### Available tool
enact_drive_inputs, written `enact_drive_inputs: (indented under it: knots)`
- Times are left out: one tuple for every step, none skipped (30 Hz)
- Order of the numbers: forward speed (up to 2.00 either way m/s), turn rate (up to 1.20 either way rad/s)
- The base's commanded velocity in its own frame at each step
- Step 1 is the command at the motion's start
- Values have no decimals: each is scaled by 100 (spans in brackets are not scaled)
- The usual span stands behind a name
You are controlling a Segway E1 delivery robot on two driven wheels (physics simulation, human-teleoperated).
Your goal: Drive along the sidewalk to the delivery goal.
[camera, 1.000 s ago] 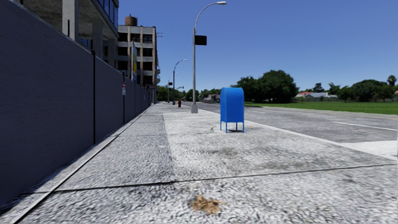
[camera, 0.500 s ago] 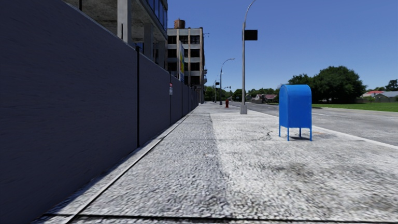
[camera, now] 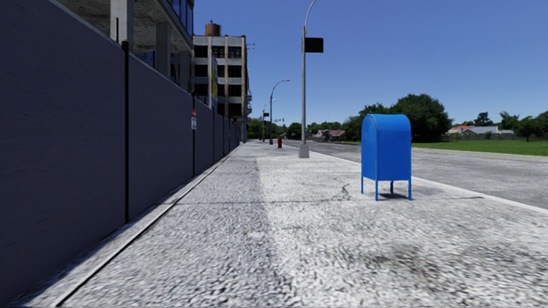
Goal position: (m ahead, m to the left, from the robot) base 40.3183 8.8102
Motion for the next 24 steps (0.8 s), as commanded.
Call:
enact_drive_inputs:
  knots:
    - [121,0]
    - [121,0]
    - [121,0]
    - [121,0]
    - [121,0]
    - [121,0]
    - [121,0]
    - [121,0]
    - [121,0]
    - [121,0]
    - [121,0]
    - [121,0]
    - [121,0]
    - [121,0]
    - [121,0]
    - [121,0]
    - [121,0]
    - [121,0]
    - [121,0]
    - [121,0]
    - [121,0]
    - [121,0]
    - [121,0]
    - [121,0]
